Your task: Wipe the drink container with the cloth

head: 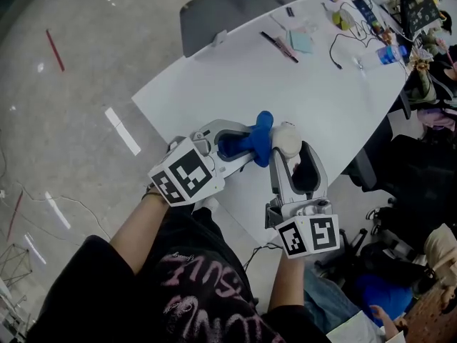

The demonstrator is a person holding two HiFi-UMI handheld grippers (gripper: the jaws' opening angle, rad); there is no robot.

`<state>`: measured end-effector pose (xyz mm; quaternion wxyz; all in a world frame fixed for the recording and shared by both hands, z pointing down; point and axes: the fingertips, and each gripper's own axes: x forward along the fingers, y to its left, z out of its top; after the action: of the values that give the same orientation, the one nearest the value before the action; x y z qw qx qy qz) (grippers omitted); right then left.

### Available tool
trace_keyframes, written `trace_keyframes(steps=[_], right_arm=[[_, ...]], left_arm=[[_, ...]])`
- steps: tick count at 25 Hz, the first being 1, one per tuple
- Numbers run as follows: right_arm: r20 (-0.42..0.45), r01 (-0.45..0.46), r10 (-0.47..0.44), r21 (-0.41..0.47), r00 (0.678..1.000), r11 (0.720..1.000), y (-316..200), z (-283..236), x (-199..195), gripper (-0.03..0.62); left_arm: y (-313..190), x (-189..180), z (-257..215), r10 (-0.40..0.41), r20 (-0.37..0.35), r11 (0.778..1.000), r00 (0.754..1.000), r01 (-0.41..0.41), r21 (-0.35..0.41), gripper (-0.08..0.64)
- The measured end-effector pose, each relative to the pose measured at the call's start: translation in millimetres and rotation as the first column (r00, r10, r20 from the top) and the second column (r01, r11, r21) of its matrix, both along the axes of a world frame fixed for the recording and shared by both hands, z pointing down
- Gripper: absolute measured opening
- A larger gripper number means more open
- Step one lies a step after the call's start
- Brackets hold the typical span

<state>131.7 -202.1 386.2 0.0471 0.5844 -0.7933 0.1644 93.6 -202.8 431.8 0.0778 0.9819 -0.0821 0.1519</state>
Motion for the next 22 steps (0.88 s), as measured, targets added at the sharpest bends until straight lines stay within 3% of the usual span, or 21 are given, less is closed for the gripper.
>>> trace_keyframes(steps=[7,14,22], right_arm=[[0.0,-0.008,0.008,-0.004,1.0,1.0,-2.5,0.1,0.2,0.262],[0.004,-0.019,0.019,-0.012,1.0,1.0,-4.6,-0.2,-1.6,0.262],[0.018,-0.034,0.035,-0.02,0.999,0.999,-5.3,1.9,-0.3,0.264]], left_arm=[[-2.1,2.6,27.4,0.035,0.044,0.999,0.998,-0.035,-0.008,0.098],[-5.2,0.2,61.1,0.058,0.09,0.996,0.994,-0.051,-0.075,0.098],[-8.1,1.1,87.0,0.074,0.094,0.985,0.993,-0.059,-0.16,0.1]])
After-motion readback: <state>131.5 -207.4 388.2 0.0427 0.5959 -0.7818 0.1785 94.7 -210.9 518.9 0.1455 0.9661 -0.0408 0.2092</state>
